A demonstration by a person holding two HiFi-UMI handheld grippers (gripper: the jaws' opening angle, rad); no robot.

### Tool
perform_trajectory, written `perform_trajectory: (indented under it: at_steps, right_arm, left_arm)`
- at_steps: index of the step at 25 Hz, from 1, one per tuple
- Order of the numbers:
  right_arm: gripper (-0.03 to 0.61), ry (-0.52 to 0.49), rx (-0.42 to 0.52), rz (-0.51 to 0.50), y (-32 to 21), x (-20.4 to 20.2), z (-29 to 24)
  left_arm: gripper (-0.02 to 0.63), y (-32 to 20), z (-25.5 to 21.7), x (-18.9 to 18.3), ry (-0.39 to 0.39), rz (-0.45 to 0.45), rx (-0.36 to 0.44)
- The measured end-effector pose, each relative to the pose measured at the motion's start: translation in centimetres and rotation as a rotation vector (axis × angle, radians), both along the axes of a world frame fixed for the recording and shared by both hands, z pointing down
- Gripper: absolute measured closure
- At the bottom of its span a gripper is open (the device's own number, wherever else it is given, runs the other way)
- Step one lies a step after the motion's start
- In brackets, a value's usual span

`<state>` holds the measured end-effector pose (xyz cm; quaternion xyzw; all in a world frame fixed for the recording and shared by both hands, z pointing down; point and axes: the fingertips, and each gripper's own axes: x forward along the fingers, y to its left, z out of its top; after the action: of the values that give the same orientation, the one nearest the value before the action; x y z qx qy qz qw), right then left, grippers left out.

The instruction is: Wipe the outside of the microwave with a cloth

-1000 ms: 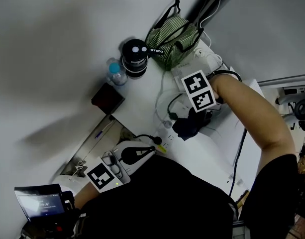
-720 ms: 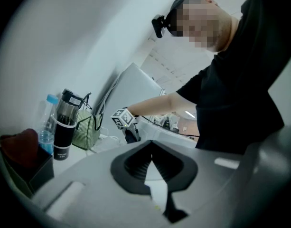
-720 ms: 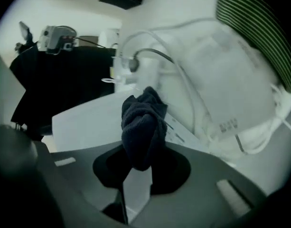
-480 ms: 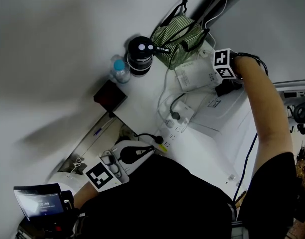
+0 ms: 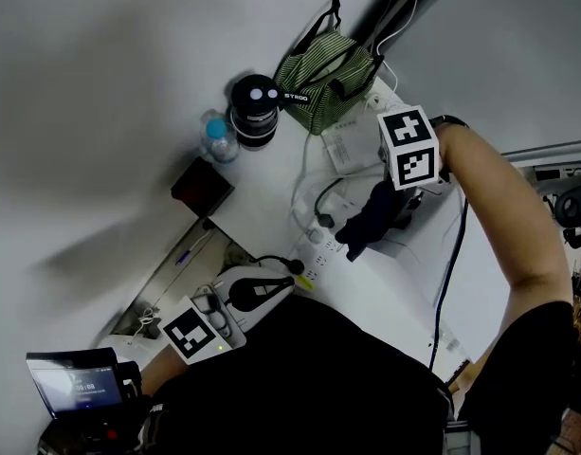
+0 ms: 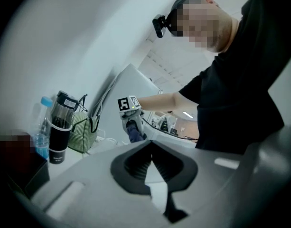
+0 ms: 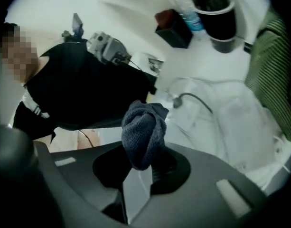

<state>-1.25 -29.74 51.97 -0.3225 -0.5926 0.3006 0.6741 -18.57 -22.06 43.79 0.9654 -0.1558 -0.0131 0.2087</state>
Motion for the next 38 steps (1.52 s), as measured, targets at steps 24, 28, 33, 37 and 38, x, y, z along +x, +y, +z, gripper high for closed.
perform_trajectory:
  at_steps: [24, 28, 33, 37, 38]
  right_arm:
    - [0.502, 0.524, 0.593, 0.004, -14.3, 16.2, 1.6]
    - [0.502, 0.133, 0.264, 0.065, -5.0, 5.3, -1.5]
    - [0.502, -0.071, -0.046, -0.014, 3.5, -1.9, -4.7]
    - [0.502, 0.031, -0.098, -0.002, 3.8, -0.8, -3.9]
    - [0.502, 0.059, -0.096, 0.016, 3.4, -0.2, -3.9]
  left_arm:
    - [0.611, 0.6, 0.0, -0.8, 0.004, -0.006, 0.004]
    - [0.611, 0.7, -0.1, -0.5, 0.013, 0.007, 0.01]
    - [0.611, 1.2, -0.2, -0.1, 0.015, 0.023, 0.011]
    - [0.611, 1.3, -0.1, -0.5, 0.021, 0.014, 0.011]
    - [0.611, 1.3, -0.1, -0.7, 0.025, 0.009, 0.012]
